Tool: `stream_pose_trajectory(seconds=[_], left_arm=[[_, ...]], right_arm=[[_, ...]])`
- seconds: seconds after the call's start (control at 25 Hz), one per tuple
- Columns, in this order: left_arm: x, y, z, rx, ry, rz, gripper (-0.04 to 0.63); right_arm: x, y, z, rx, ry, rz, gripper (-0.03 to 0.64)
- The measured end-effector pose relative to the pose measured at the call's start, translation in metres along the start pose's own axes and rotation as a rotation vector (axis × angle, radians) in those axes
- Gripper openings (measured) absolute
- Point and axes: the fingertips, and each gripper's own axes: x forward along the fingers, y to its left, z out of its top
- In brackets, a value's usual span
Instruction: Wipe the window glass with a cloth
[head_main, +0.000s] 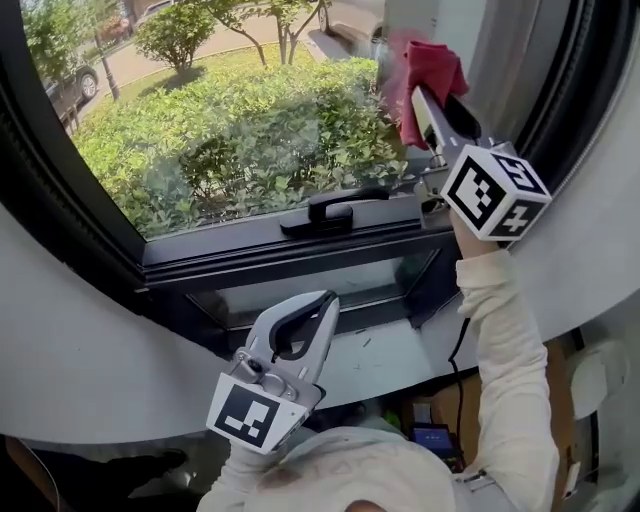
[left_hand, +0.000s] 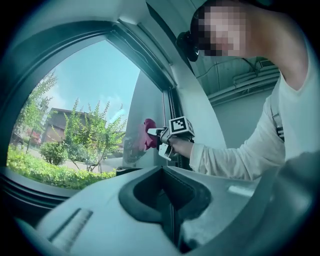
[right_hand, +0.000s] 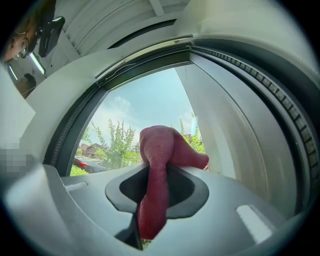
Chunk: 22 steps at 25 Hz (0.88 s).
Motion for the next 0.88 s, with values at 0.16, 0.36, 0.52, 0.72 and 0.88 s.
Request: stream_pose_trajectory(seconds=[0.16, 0.36, 0.52, 0.72, 0.88], left_arm=[[-0.022, 0.019, 0.004, -0.002, -0.008, 0.038, 0.0], [-0.051, 0.043, 0.007, -0.006, -0.016, 0.079, 0.0], [-0.071, 0.059, 0.01, -0.01, -0.032, 0.097, 0.0], [-0.094, 0.077, 0.014, -0.007, -0.043, 0.118, 0.0], [-0.113, 0.093, 0.018, -0.005, -0.05, 0.143, 0.0]], right_arm=[[0.011, 0.034, 0.0, 0.008, -0.018, 0.012, 0.097], [0.025, 0.078, -0.003, 0.018, -0.03, 0.042, 0.097], [0.036, 0.121, -0.008, 0.008, -0.023, 0.092, 0.097], [0.052, 0.177, -0.014, -0.002, -0.02, 0.16, 0.097], [0.064, 0.222, -0.018, -0.001, -0.021, 0.217, 0.097]])
